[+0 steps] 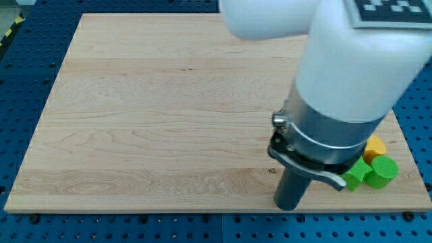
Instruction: Point your arm at green star
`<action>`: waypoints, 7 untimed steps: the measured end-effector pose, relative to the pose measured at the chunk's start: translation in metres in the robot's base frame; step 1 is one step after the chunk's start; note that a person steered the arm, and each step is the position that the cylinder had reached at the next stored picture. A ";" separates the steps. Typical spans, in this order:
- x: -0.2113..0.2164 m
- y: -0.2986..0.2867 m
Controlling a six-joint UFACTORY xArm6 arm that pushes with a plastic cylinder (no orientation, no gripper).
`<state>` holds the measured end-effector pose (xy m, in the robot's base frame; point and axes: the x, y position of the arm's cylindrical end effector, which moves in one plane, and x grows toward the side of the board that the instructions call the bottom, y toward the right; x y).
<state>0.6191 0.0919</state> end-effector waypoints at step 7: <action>-0.001 0.137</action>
